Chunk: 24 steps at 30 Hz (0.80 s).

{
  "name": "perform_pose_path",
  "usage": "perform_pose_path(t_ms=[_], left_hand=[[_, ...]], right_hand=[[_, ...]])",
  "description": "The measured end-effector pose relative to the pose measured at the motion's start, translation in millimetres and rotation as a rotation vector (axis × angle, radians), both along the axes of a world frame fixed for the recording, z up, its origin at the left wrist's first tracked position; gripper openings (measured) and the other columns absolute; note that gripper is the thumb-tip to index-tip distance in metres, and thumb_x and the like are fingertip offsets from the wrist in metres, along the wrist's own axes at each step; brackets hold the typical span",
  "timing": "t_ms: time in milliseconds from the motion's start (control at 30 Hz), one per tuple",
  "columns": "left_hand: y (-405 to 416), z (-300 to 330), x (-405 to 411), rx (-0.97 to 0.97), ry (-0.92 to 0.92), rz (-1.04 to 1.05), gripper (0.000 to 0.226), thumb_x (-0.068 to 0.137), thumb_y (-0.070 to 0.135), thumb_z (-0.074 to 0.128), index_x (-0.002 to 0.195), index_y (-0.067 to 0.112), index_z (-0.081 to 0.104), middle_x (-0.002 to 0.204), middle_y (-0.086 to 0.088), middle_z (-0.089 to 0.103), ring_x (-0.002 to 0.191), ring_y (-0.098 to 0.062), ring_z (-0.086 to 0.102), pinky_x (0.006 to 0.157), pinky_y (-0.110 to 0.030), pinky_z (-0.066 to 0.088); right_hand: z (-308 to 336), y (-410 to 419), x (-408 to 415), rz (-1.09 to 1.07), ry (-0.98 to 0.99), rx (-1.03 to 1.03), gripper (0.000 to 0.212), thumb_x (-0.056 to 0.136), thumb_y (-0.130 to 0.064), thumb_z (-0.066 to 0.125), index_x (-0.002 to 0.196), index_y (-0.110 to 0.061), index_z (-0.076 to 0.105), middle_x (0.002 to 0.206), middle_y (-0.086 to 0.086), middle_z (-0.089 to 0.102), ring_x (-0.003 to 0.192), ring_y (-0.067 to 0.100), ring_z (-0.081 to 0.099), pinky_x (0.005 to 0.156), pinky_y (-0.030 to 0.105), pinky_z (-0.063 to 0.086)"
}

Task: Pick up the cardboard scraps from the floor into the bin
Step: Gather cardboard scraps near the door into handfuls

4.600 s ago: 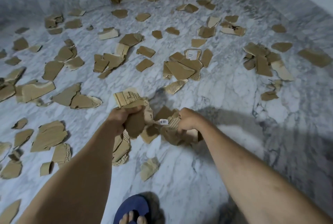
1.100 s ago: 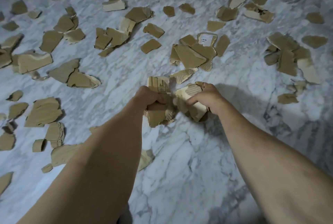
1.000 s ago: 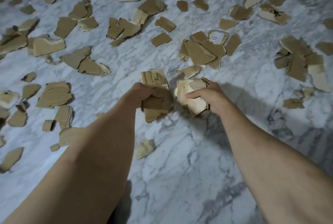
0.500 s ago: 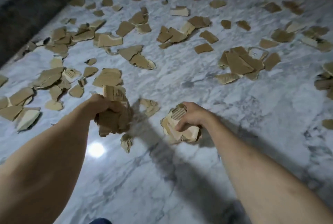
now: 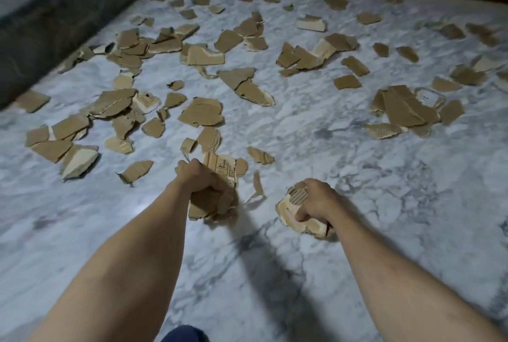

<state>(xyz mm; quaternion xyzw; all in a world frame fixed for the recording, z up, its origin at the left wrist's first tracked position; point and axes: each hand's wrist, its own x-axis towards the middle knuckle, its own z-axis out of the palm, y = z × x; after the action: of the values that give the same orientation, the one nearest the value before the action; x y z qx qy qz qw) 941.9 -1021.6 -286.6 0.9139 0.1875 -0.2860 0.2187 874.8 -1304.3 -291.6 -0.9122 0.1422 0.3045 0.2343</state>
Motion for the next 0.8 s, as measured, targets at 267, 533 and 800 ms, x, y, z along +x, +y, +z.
perform_pose_path(t_ms=[267, 533, 800], left_hand=[[-8, 2, 4, -0.347, 0.040, 0.015, 0.061, 0.063, 0.016, 0.091, 0.118, 0.010, 0.065, 0.114, -0.008, 0.067, 0.100, -0.028, 0.061, 0.083, -0.037, 0.055], [61, 16, -17, -0.548, 0.132, 0.124, 0.078, 0.042, 0.018, 0.094, 0.116, 0.012, 0.071, 0.107, -0.011, 0.077, 0.102, -0.036, 0.071, 0.096, -0.052, 0.056], [96, 9, -39, -0.491, 0.001, 0.346, 0.090, 0.027, 0.028, 0.097, 0.111, 0.013, 0.069, 0.103, -0.012, 0.076, 0.096, -0.036, 0.072, 0.088, -0.052, 0.059]], right_hand=[[-10, 7, 12, -0.189, 0.004, 0.273, 0.113, 0.057, -0.003, 0.092, 0.153, -0.015, 0.034, 0.145, 0.006, 0.051, 0.127, 0.025, 0.051, 0.099, 0.030, 0.047], [12, 24, 60, -0.264, -0.086, 0.596, 0.080, 0.060, 0.009, 0.088, 0.128, -0.013, 0.052, 0.116, 0.000, 0.064, 0.102, 0.018, 0.062, 0.076, 0.025, 0.055], [8, 109, 91, 0.408, 0.087, 0.059, 0.104, 0.069, -0.008, 0.088, 0.153, -0.016, 0.026, 0.154, 0.013, 0.037, 0.134, 0.038, 0.044, 0.092, 0.045, 0.051]])
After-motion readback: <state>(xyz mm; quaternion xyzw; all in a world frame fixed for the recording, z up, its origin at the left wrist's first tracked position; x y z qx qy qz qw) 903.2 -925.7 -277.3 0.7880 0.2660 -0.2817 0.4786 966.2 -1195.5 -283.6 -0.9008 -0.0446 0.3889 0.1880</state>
